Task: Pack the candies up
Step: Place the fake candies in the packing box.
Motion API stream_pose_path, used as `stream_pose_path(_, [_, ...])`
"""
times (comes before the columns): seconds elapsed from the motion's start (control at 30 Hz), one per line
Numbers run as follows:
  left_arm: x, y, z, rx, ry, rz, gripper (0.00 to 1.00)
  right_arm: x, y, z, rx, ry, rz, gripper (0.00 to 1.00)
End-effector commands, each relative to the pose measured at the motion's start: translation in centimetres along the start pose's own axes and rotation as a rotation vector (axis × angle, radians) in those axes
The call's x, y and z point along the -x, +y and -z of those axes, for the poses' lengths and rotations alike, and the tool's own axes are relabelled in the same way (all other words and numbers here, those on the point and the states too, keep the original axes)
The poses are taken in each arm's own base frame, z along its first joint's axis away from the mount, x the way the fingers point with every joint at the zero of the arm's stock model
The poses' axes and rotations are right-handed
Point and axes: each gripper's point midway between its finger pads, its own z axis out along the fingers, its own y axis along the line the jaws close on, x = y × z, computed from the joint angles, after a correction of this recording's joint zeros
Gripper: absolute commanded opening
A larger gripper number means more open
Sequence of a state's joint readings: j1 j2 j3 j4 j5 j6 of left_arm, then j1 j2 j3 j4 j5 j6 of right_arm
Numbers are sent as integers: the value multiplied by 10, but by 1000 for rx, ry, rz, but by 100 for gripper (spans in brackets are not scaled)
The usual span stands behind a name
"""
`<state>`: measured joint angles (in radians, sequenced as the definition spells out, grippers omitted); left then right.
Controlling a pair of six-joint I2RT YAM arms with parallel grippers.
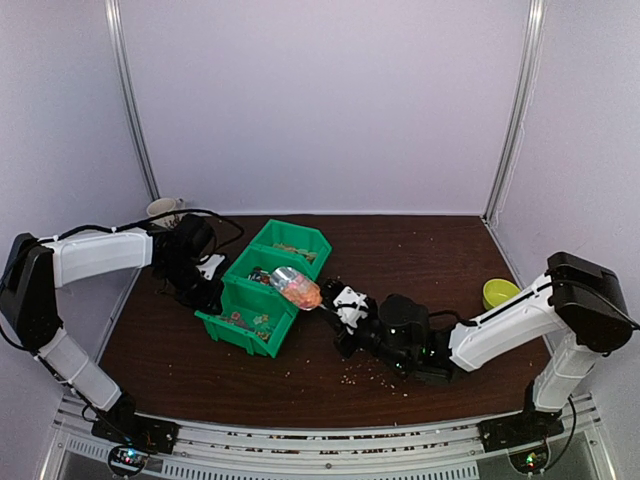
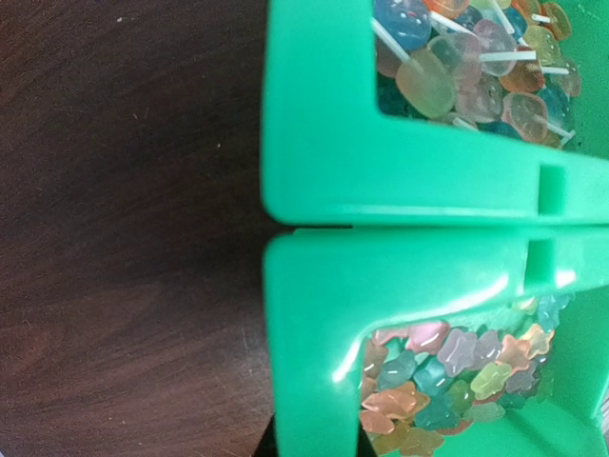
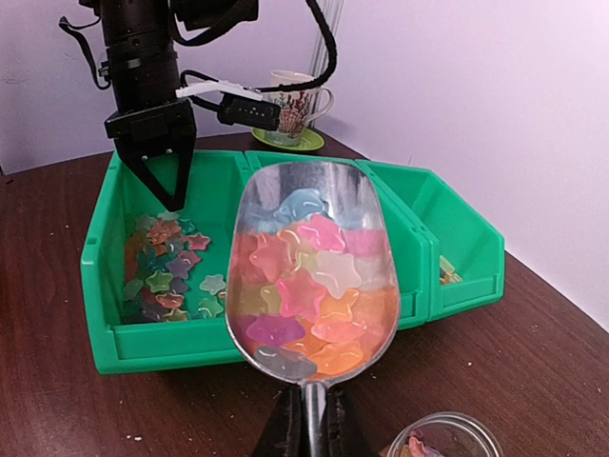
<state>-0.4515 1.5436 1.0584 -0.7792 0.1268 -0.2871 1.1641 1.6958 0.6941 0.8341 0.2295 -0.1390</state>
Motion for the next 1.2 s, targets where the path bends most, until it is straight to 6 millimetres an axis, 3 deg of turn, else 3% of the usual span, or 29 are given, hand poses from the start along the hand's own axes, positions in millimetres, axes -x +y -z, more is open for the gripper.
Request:
stream_pose_path(0.0, [67,-22,42,-88,-271,-35,0,18,-22,8,-67,-50,-36,0])
stream_pose_path(0.57, [67,-21,43,-86,-271,-33,0,-5,-75,42,-172,12,-68,0])
stream_pose_path(1.17, [67,-20,42,-83,-269,-33,0,-32,-94,76,-228,183,-117,0])
